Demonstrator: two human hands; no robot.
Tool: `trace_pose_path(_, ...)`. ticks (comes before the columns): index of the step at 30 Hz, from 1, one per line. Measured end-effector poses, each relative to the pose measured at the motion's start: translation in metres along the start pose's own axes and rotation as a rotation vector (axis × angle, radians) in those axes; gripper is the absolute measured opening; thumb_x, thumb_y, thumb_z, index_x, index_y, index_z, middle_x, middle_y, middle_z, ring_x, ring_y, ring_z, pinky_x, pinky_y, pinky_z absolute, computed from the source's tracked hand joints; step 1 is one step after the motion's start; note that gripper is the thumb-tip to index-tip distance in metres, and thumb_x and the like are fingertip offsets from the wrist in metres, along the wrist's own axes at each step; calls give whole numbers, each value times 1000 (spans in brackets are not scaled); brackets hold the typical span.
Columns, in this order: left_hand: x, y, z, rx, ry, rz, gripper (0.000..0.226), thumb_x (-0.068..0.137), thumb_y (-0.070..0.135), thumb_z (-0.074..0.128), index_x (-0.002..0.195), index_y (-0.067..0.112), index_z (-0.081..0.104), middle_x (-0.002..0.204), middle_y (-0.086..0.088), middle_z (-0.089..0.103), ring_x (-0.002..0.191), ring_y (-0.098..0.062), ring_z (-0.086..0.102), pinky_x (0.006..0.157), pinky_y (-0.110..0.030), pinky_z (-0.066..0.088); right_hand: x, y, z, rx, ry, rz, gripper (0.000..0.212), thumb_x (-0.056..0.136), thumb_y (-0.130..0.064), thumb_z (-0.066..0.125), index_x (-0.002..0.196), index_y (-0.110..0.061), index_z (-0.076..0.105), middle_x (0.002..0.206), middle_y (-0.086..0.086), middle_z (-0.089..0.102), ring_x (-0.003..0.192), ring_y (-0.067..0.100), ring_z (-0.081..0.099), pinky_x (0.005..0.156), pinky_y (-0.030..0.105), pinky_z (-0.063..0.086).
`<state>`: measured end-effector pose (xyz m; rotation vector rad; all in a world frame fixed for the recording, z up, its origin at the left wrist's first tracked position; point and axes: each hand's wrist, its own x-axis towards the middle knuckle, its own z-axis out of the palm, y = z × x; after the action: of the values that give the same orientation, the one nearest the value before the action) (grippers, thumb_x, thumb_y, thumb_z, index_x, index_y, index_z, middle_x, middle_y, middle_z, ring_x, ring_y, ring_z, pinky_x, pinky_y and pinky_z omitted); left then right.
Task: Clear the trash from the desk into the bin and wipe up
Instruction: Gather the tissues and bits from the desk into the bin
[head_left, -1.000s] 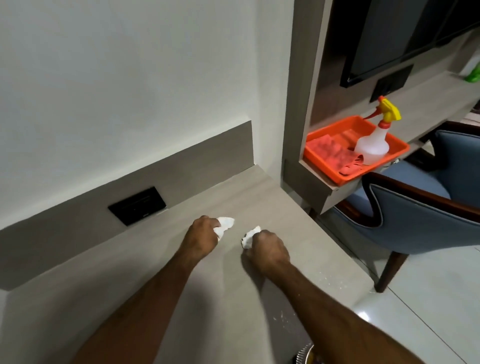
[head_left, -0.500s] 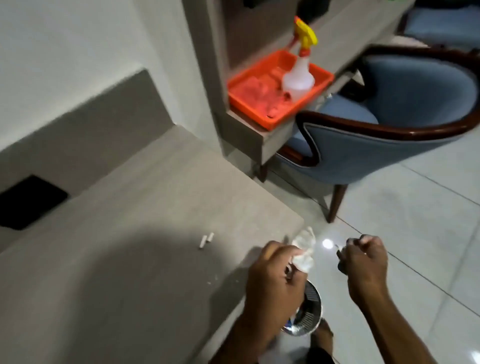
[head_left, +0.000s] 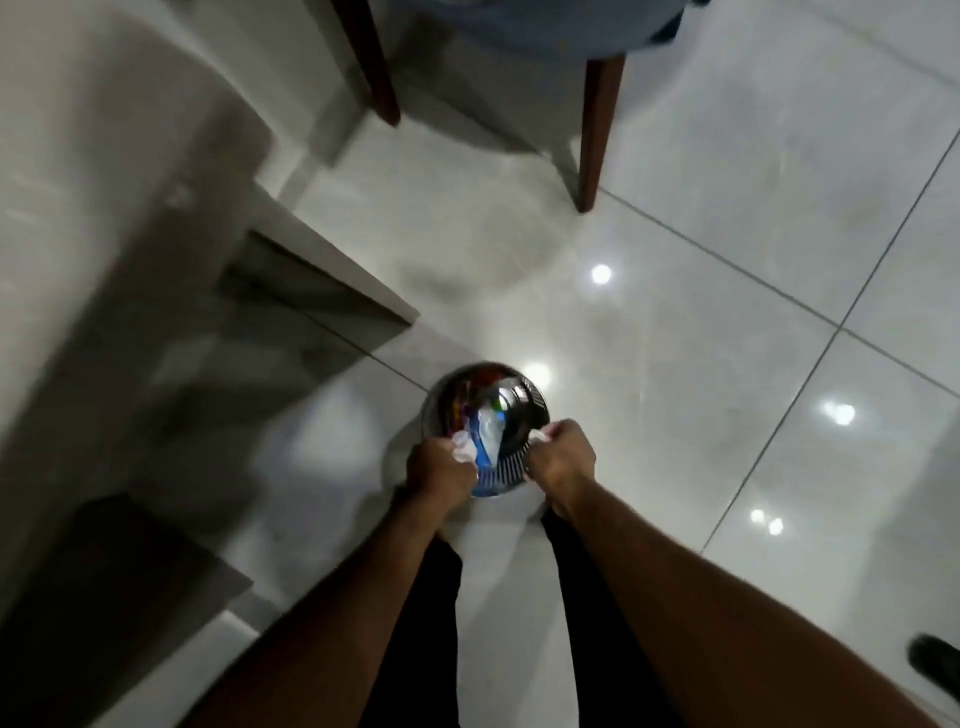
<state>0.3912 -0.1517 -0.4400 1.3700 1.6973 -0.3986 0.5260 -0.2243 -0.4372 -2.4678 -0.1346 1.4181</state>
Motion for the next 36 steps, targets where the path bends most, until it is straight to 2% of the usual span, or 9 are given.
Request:
trace_pose_path(4, 43, -8, 33, -60, -51, -33, 30, 86, 25, 71, 105, 2, 74, 104, -19, 77, 99, -33, 72, 84, -36, 57, 39, 18, 16, -74, -14, -34, 33, 87, -33, 62, 113, -14, 65, 105, 1, 65, 83, 10, 59, 75, -2, 42)
trace_pose_path(8, 60, -5, 38, -225, -215, -102, 49, 79, 3, 75, 125, 12, 62, 114, -13, 68, 102, -35, 69, 75, -51, 64, 60, 41, 18, -253, -10, -114, 40, 102, -24, 40, 140, -12, 39, 139, 7, 48, 125, 22, 46, 106, 19, 36)
trace_pose_path(11, 57, 2, 26, -106, -194, -44, 28, 83, 9, 71, 110, 11, 67, 106, -14, 71, 95, -33, 69, 75, -50, 64, 39, 27, 21, -204, -99, -174, 37, 95, -15, 54, 132, -12, 52, 104, 6, 63, 90, 13, 50, 64, -16, 21)
trace_pose_path(14, 32, 23, 0, 100, -63, 131, 6, 86, 15, 63, 91, 16, 65, 106, -16, 74, 99, -34, 68, 77, -32, 54, 17, 12, 10, -189, -105, -209, 38, 91, -13, 55, 129, -13, 56, 113, 11, 68, 91, 20, 61, 65, -2, 27)
trace_pose_path(17, -12, 52, -31, 176, 33, 273, 38, 90, 13, 54, 128, 10, 63, 131, -17, 66, 121, -35, 60, 100, -37, 51, -12, -6, -23, -130, -47, -251, 41, 91, -22, 53, 131, -17, 49, 131, 11, 61, 112, 31, 60, 97, 33, 46)
trace_pose_path(19, -56, 75, -56, 165, 104, 423, 43, 93, 12, 51, 135, 8, 59, 135, -18, 63, 125, -33, 59, 107, -37, 47, -40, -26, -49, -61, 1, -300, 47, 95, -21, 48, 141, -16, 41, 147, 10, 48, 129, 32, 51, 110, 44, 39)
trace_pose_path(26, -218, 129, -181, -44, 407, 901, 38, 95, 22, 50, 127, 5, 64, 113, -13, 74, 103, -26, 70, 90, -36, 58, -191, -131, -115, 219, 215, -646, 46, 101, -10, 44, 146, -15, 41, 152, 4, 44, 138, 15, 42, 107, 22, 29)
trace_pose_path(33, -229, 37, -369, -85, 1011, 685, 32, 88, 18, 52, 103, 0, 73, 91, -20, 74, 80, -37, 71, 72, -37, 55, -338, -243, -51, 90, 210, -1127, 44, 97, -12, 55, 140, -12, 50, 145, 4, 52, 135, 14, 44, 114, 31, 33)
trace_pose_path(36, -205, -12, -404, 53, 805, 498, 40, 85, 23, 69, 118, 2, 67, 101, -20, 69, 88, -40, 70, 79, -43, 59, -362, -281, -21, -221, 137, -1254, 36, 93, -15, 60, 129, -12, 58, 139, 7, 56, 130, 23, 48, 108, 28, 33)
